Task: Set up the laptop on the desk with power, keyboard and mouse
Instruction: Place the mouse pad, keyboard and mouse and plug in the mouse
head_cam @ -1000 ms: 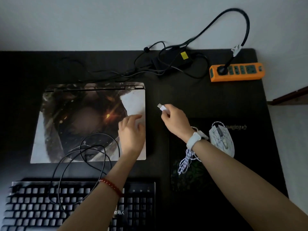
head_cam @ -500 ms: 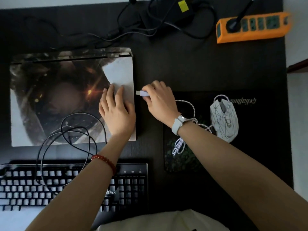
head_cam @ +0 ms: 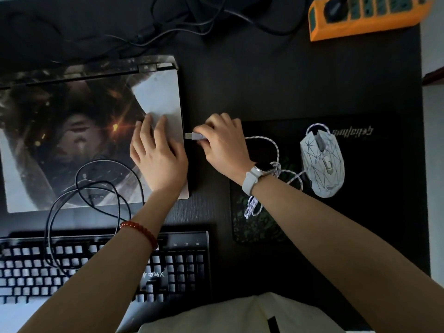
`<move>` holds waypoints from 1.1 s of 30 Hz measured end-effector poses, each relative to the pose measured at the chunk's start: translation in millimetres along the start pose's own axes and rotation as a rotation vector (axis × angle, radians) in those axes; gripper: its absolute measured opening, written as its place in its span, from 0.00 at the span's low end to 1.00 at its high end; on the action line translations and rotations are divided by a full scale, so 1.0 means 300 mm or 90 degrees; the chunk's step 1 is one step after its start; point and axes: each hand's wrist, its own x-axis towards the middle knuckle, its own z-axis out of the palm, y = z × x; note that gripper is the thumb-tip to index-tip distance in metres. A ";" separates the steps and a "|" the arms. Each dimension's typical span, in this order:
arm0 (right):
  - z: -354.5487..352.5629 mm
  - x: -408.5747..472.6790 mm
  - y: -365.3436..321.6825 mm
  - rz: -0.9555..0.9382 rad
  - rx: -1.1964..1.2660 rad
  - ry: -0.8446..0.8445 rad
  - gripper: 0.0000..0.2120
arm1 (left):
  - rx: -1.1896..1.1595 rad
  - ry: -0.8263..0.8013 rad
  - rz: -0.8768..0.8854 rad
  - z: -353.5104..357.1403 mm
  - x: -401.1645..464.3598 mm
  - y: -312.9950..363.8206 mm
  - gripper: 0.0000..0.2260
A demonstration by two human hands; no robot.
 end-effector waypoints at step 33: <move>0.002 0.006 -0.024 0.005 -0.022 0.013 0.09 | 0.002 0.007 0.010 0.004 -0.004 0.005 0.18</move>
